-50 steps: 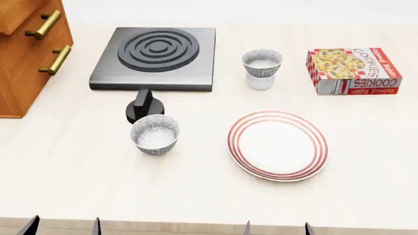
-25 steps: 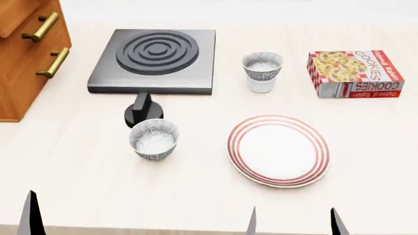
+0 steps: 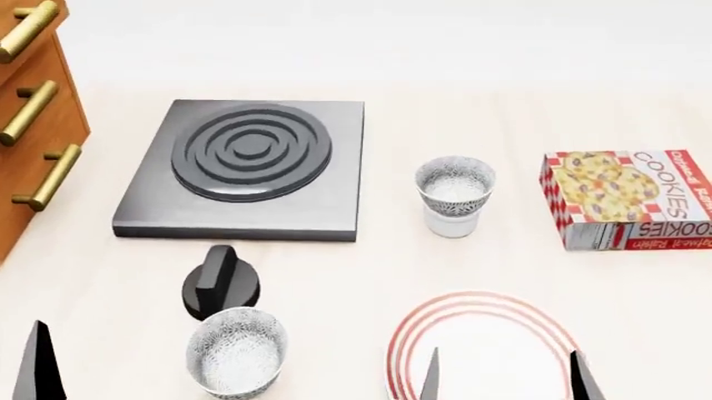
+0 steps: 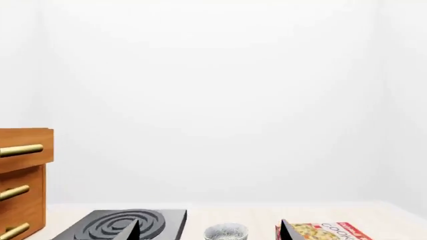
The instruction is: Pick the akita bowl on the ramekin and place it on the plate.
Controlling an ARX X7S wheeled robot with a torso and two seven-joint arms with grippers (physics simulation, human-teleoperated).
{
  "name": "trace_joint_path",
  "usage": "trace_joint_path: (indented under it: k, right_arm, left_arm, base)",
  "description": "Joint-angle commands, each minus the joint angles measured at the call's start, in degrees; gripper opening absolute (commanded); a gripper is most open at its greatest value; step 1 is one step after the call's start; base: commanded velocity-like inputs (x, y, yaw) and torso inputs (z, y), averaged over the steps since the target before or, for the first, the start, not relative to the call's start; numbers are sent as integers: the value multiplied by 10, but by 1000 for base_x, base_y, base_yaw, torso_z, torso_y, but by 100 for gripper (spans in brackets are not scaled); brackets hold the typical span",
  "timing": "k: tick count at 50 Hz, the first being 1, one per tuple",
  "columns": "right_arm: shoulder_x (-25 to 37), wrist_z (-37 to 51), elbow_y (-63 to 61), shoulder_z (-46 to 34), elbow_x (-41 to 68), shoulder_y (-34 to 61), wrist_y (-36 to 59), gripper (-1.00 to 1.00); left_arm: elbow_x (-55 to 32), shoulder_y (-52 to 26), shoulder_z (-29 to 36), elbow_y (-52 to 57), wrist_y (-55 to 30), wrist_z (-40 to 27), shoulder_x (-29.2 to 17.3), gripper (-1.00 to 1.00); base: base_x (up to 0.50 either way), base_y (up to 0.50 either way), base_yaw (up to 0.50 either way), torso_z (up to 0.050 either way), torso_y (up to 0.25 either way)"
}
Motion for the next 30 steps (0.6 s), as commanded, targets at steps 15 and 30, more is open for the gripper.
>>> trace_joint_path:
  k: [15,30]
  right_arm:
    - [14,15,3,-13,6,2,3,100]
    - [20,14,11,-13,28,-3,-32,100]
  left_arm:
    - [-18,2,16,3,-12,-10,-18,100]
    - [-24,1,18,2,-9,-18,-25,100]
  base:
    - [500,0,0,50,0]
    - [500,0,0,50,0]
